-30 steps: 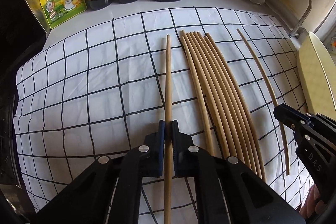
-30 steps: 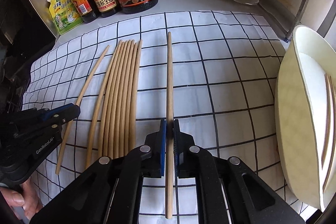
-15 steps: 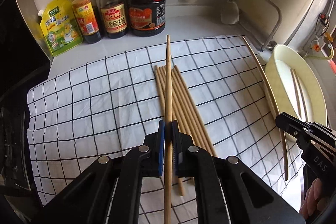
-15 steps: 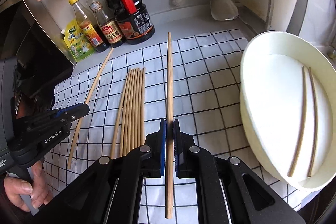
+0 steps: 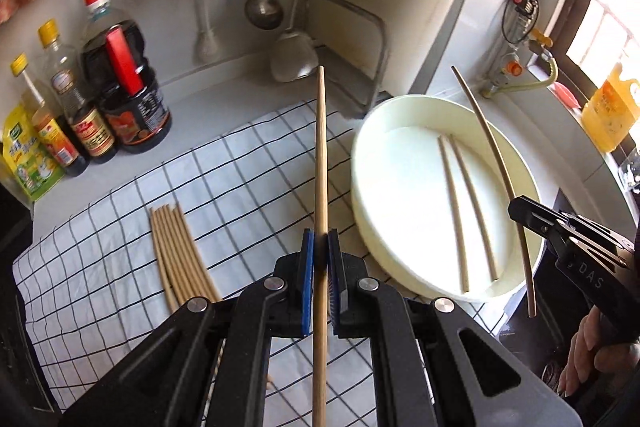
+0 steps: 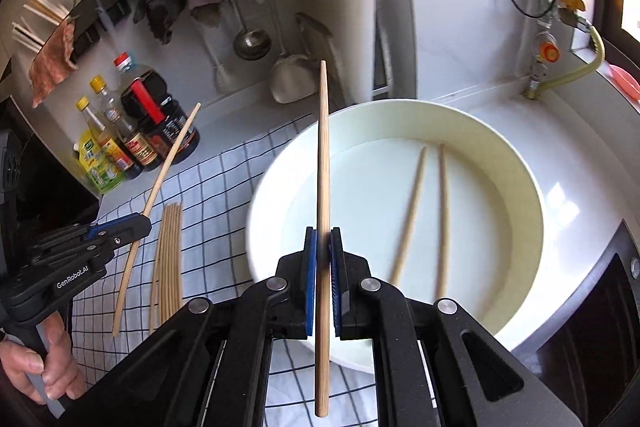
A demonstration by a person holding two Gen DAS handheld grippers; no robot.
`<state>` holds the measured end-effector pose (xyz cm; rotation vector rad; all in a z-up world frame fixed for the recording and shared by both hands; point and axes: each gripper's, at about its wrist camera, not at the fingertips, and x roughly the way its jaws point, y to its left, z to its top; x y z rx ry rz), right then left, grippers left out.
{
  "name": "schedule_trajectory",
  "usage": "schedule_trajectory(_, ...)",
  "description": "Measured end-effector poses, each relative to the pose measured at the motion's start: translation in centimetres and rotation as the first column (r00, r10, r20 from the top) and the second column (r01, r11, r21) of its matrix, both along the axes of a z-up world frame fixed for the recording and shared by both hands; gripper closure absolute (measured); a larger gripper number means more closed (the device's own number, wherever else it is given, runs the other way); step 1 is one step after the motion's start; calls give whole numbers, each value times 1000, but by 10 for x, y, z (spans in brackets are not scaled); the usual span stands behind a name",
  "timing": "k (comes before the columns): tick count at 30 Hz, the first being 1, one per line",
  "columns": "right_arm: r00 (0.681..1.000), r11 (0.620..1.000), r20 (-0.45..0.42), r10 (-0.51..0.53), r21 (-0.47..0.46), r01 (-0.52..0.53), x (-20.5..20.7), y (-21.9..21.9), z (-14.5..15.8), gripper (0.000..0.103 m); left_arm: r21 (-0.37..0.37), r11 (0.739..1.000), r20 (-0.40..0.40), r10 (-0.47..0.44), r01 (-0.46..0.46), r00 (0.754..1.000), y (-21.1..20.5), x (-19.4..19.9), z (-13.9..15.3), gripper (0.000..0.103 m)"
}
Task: Organize utensils
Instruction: 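Lift and carry the left tool's chopstick to the basin while the right tool carries its own, then open the left tool over the basin while the right tool releases its chopstick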
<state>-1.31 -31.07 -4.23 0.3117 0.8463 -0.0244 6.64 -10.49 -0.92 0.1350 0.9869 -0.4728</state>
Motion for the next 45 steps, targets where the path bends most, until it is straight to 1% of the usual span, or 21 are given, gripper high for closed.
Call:
schedule_trajectory(6, 999, 999, 14, -51, 4, 51, -9, -40, -4, 97, 13, 997, -14, -78, 78, 997, -51, -2, -2, 96)
schedule_trajectory(10, 997, 997, -19, -74, -4, 74, -6, -57, -15, 97, 0, 993, -28, -116, 116, 993, -73, -1, -8, 96)
schedule_trajectory(12, 996, 996, -20, -86, 1, 86, -4, -63, -18, 97, 11, 991, -36, -134, 135, 990, -84, 0, -11, 96)
schedule_trajectory(15, 994, 994, 8, -110, 23, 109, -4, -71, -18, 97, 30, 987, -8, -159, 159, 987, -96, 0, -8, 96)
schedule_trajectory(19, 992, 992, 16, -123, 37, 122, -2, -77, -18, 97, 23, 986, -1, -165, 165, 986, -109, 4, -6, 96)
schedule_trajectory(22, 993, 993, 27, -115, 43, 114, 1, -78, -17, 97, 38, 985, 7, -169, 168, 986, -116, 7, -8, 96)
schedule_trajectory(28, 996, 995, 21, -87, 54, 85, 14, -76, -24, 97, 58, 984, -7, -171, 171, 985, -130, 18, -18, 96)
schedule_trajectory(34, 995, 992, -24, -92, 81, 93, 28, -76, -42, 97, 82, 981, -40, -176, 178, 984, -140, 25, -36, 96)
schedule_trajectory(38, 992, 990, -79, -99, 97, 106, 38, -76, -59, 97, 102, 979, -64, -171, 177, 983, -148, 32, -49, 96)
schedule_trajectory(42, 986, 986, -129, -105, 118, 121, 44, -78, -72, 97, 120, 975, -68, -181, 188, 981, -158, 38, -59, 96)
schedule_trajectory(45, 983, 985, -150, -104, 121, 122, 46, -79, -78, 97, 128, 974, -80, -179, 188, 981, -163, 42, -64, 96)
